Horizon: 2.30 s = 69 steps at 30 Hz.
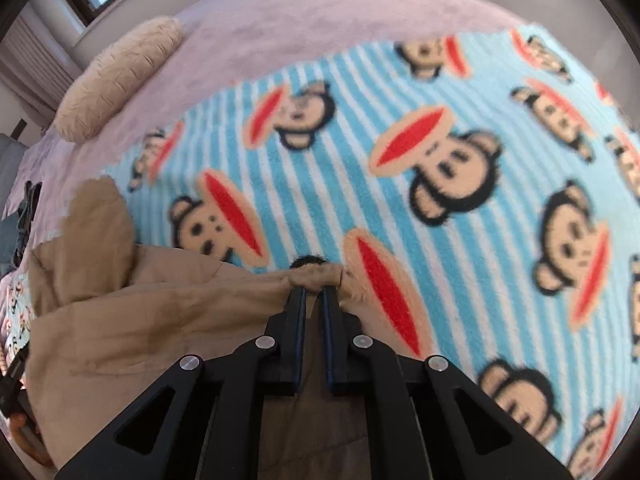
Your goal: Fold large clothes
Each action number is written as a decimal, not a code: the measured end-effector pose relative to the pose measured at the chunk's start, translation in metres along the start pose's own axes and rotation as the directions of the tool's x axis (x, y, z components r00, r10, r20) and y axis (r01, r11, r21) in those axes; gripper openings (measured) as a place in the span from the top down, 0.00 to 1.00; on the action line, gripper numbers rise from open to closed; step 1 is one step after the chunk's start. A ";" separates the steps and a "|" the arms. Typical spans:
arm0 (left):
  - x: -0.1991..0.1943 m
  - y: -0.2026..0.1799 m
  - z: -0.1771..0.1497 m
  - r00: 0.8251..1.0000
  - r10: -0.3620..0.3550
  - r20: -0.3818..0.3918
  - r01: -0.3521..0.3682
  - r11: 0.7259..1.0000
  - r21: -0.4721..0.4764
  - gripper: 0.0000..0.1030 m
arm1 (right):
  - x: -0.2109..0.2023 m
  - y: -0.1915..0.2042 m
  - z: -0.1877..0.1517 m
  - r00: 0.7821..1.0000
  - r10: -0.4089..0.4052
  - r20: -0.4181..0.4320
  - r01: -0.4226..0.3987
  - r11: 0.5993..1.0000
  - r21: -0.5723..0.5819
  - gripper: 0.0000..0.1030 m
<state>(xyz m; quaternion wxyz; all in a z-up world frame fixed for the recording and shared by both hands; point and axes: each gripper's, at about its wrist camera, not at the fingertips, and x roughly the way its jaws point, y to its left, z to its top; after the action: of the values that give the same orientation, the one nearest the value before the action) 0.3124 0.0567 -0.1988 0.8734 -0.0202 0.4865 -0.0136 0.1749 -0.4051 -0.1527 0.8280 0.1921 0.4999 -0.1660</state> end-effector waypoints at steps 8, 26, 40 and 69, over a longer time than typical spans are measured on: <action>0.011 0.044 -0.008 0.996 0.079 -0.035 -0.081 0.995 -0.055 0.00 | -0.008 0.018 -0.027 0.999 -0.011 0.036 0.015 0.994 -0.108 0.90; -0.049 0.055 -0.029 0.996 0.074 -0.056 -0.078 0.995 -0.062 0.00 | -0.057 0.012 -0.053 0.999 0.020 0.045 -0.019 1.000 -0.020 0.51; -0.122 0.018 -0.126 0.984 0.032 -0.177 -0.012 0.993 0.116 0.00 | -0.111 0.005 -0.174 0.984 0.139 -0.116 -0.126 0.986 0.113 0.32; -0.127 0.019 -0.192 0.923 -0.132 -0.363 0.153 0.988 0.028 0.00 | -0.078 -0.002 -0.248 0.925 0.357 -0.130 -0.259 0.843 0.472 0.16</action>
<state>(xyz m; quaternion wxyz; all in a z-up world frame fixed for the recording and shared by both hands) 0.0825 0.0770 -0.1930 0.7665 -0.0285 0.6347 -0.0940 -0.0502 -0.2805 -0.1886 0.7191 0.4716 0.4964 -0.1186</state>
